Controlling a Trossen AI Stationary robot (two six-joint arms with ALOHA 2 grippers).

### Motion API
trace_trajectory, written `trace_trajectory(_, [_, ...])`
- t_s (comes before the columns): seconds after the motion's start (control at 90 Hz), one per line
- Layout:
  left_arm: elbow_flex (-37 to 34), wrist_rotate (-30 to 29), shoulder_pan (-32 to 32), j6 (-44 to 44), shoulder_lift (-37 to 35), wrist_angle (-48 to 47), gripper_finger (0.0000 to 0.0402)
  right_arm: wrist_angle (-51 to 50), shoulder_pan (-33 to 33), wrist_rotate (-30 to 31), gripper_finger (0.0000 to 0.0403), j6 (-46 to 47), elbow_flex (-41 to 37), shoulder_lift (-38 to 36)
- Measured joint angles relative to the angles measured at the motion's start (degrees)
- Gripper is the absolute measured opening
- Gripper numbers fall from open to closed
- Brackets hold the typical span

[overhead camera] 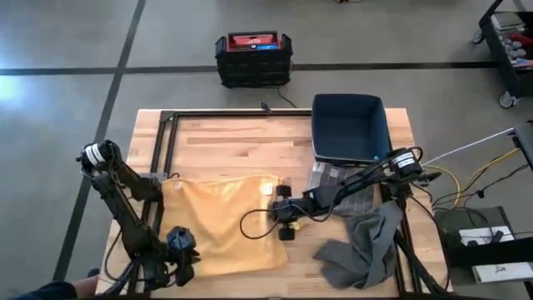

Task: Fold towel
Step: Fold the yellow kitchen towel

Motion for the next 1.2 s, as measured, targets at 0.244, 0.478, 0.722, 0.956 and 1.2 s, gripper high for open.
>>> trace_trajectory(0.244, [0.0,0.0,0.09,-0.08,-0.02,0.37,0.0074,1.08,0.02,-1.99,0.0011,2.61,4.28,1.7])
trace_trajectory(0.478, [0.0,0.02,0.09,-0.11,-0.02,1.07,0.0074,-1.77,-0.34,-2.69,0.0011,2.56,5.94,8.34])
trace_trajectory(0.722, [0.0,2.78,0.09,-0.63,-0.05,0.93,0.0074,-18.13,0.3,-2.05,0.0011,4.04,6.19,5.63])
trace_trajectory(0.956, [-1.34,7.99,0.09,-5.08,1.17,-4.7,0.0074,-30.66,1.06,-2.92,0.0011,5.13,5.55,-1.32])
trace_trajectory(1.2, [-3.14,10.09,-0.34,-6.57,2.17,-4.18,0.0074,-43.18,1.7,-2.95,0.0011,9.93,3.74,-7.93])
